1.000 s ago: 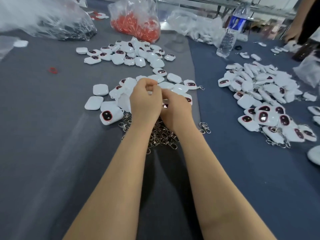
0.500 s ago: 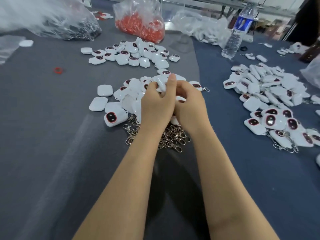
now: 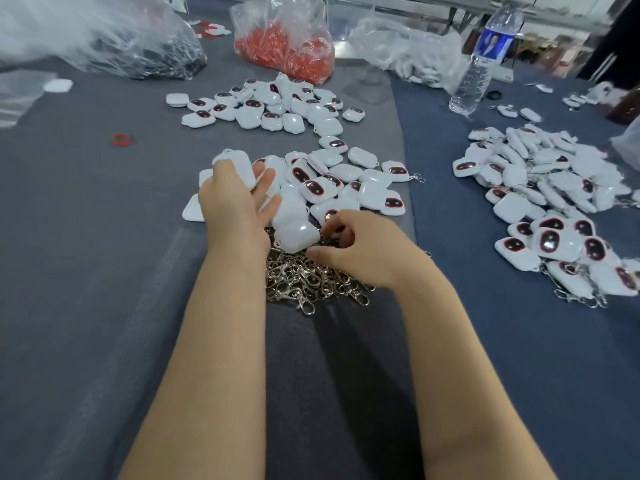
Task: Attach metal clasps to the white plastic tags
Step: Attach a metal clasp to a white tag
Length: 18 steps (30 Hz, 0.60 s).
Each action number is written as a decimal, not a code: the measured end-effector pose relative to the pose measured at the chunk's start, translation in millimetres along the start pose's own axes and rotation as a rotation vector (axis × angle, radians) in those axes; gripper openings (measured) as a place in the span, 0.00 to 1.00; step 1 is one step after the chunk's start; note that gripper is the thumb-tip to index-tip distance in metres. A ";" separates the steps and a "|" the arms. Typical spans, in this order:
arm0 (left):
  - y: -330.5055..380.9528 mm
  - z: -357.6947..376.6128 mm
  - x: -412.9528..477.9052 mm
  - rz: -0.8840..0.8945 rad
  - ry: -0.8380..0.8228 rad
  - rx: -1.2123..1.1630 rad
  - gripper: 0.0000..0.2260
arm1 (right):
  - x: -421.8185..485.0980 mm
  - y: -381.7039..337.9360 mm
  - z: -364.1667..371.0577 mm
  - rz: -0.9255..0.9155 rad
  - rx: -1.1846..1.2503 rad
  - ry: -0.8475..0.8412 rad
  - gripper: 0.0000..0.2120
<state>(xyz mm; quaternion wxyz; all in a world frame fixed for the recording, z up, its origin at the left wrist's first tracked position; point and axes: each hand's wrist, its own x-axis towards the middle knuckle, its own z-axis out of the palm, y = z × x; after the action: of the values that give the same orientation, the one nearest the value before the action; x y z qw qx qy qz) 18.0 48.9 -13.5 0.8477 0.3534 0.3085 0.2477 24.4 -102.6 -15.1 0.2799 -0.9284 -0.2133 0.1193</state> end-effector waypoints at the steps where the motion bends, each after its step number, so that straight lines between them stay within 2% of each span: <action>1: -1.7 0.4 0.7 0.001 -0.006 0.049 0.08 | 0.8 -0.4 1.0 0.014 0.010 0.024 0.13; 3: -3.2 1.8 1.2 0.069 0.018 0.068 0.08 | 1.4 -0.3 1.7 0.049 0.047 0.050 0.12; 7: 1.3 -1.9 6.5 0.325 0.162 0.091 0.08 | 0.8 -0.4 1.6 0.064 0.041 0.091 0.12; 12: 1.3 -3.4 6.3 0.369 0.236 0.139 0.11 | -2.6 -7.1 8.3 0.026 0.039 0.056 0.23; 14: 1.4 1.1 0.8 0.374 0.188 0.113 0.11 | -1.3 -10.4 15.1 0.014 -0.008 0.099 0.25; 18: -6.2 13.2 -11.8 0.266 -0.095 0.120 0.08 | 6.6 -15.8 31.7 0.022 -0.083 0.199 0.24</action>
<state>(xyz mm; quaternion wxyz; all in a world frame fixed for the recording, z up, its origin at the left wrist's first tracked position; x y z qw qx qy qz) 20.3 31.6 -6.6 0.7984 0.4527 0.2327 0.3217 14.1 -72.8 -32.6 0.2597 -0.9488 -0.1789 0.0206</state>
